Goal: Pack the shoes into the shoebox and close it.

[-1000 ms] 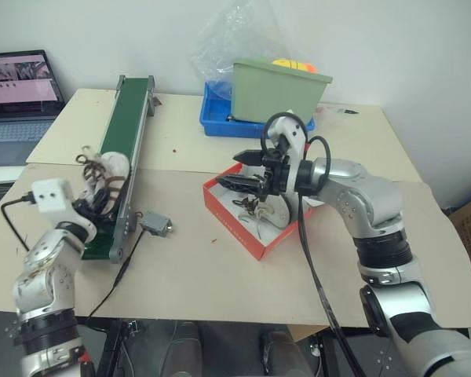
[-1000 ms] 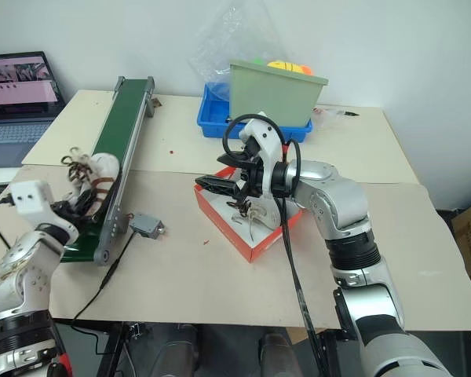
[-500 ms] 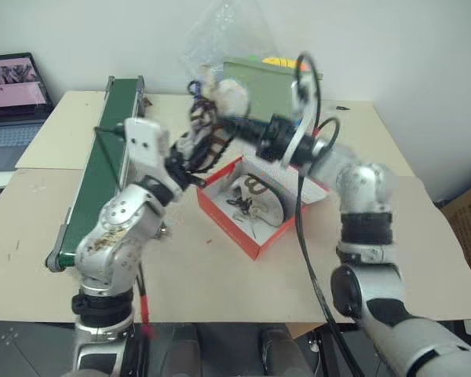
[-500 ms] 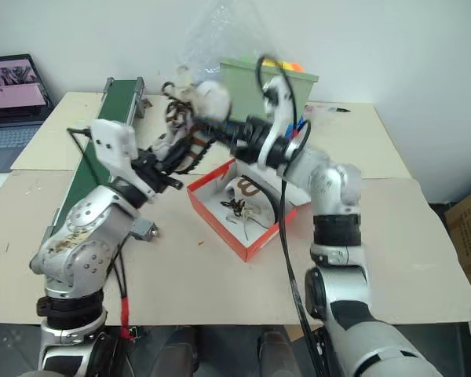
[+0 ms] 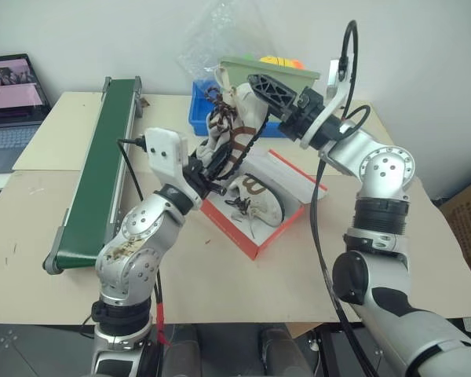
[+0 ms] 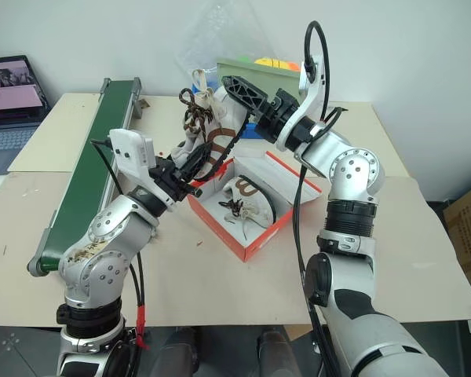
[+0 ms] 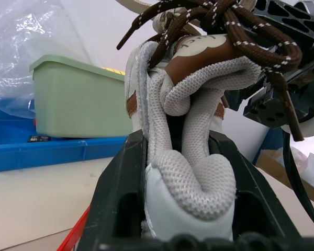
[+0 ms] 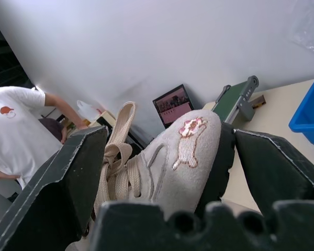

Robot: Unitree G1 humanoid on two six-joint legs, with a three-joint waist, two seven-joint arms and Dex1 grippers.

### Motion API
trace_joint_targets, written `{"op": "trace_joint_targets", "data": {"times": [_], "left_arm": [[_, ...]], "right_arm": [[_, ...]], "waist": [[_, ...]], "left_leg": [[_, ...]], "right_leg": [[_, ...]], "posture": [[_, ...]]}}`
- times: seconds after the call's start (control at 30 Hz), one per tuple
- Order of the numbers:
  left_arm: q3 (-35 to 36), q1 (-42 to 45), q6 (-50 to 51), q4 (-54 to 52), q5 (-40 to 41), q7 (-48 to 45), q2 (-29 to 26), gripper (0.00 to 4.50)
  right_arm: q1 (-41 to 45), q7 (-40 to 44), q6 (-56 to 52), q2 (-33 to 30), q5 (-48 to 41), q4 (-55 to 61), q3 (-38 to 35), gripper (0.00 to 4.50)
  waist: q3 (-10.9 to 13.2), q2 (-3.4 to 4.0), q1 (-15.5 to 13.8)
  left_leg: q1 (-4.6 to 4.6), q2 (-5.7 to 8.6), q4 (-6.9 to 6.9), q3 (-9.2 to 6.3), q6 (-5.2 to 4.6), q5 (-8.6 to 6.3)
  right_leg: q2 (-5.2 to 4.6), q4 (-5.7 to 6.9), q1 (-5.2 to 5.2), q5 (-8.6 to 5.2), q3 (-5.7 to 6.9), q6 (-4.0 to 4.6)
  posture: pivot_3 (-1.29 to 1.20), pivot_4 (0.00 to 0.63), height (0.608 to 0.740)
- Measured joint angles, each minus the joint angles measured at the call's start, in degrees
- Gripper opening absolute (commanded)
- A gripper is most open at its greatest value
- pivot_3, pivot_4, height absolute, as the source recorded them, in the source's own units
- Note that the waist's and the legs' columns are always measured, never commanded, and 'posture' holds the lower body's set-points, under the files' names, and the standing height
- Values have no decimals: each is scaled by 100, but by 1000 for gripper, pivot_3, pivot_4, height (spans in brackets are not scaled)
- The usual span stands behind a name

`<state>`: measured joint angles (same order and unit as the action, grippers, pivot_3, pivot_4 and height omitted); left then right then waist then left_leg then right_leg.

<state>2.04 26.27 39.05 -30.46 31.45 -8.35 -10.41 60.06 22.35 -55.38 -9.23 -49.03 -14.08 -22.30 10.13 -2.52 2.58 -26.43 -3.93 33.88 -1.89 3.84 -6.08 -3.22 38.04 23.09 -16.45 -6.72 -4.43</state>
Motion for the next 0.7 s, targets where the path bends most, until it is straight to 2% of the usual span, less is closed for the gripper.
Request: {"op": "trace_joint_targets", "data": {"times": [0.2,0.3,0.4,0.63,0.7], "left_arm": [[60,313,101,-1,17,10,-69,1383],[77,491,160,-1,17,17,-117,1383],[80,524,220,-1,14,26,-141,1383],[99,523,269,-1,21,34,-133,1383],[139,515,323,-6,43,44,-115,2078]], "right_arm": [[5,-71,29,-16,1,-3,-115,1681],[24,-101,40,-16,1,-4,-131,872],[28,-102,40,-9,1,-22,-131,559],[29,-101,38,-6,1,-69,-118,541],[29,-100,28,-16,1,-69,-103,539]], "waist": [[0,0,-18],[0,1,2],[1,2,16],[2,3,-3],[2,3,-4]], "left_leg": [[-1,0,0,0,0,0],[-1,0,-1,0,0,0],[-1,-1,-2,0,0,0],[-1,0,-1,0,0,0],[-1,0,-1,0,0,0]], "right_leg": [[0,-2,-1,0,1,0],[0,-2,0,0,1,0],[1,-1,2,0,1,0],[0,-2,1,0,1,0],[0,-2,0,0,1,0]], "posture": [[0,150,740],[0,150,740],[0,150,740],[0,150,740],[0,150,740]]}}
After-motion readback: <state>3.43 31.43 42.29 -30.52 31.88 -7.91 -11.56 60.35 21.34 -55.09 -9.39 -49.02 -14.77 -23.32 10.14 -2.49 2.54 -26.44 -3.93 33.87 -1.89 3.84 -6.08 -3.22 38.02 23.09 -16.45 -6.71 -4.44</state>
